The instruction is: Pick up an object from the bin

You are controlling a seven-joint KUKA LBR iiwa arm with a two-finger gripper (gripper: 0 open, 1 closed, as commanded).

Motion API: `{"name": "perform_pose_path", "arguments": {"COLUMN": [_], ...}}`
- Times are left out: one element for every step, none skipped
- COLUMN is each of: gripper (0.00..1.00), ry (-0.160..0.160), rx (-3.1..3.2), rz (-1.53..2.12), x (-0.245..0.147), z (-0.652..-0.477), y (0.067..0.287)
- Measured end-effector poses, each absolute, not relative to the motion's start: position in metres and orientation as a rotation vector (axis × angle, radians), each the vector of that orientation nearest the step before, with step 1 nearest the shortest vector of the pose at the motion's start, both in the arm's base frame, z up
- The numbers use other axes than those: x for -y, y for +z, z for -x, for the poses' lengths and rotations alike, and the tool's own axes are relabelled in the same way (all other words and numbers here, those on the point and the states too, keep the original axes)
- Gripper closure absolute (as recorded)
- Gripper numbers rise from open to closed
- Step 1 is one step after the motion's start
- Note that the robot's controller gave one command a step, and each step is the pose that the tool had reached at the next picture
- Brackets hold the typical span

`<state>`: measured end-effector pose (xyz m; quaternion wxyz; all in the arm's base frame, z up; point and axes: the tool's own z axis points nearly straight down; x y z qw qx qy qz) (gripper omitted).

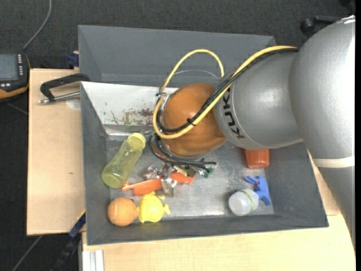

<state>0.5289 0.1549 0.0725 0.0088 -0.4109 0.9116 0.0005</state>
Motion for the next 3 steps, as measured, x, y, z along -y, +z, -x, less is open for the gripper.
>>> {"name": "perform_pose_path", "arguments": {"gripper": [1.0, 1.0, 1.0], "ry": [0.003, 0.003, 0.005], "rx": [-2.849, -2.848, -2.853], "rz": [1.284, 1.284, 1.286], "x": [-0.155, -0.155, -0.155], "z": [-0.528, -0.528, -0.527], "y": [0.075, 0.09, 0.104]}}
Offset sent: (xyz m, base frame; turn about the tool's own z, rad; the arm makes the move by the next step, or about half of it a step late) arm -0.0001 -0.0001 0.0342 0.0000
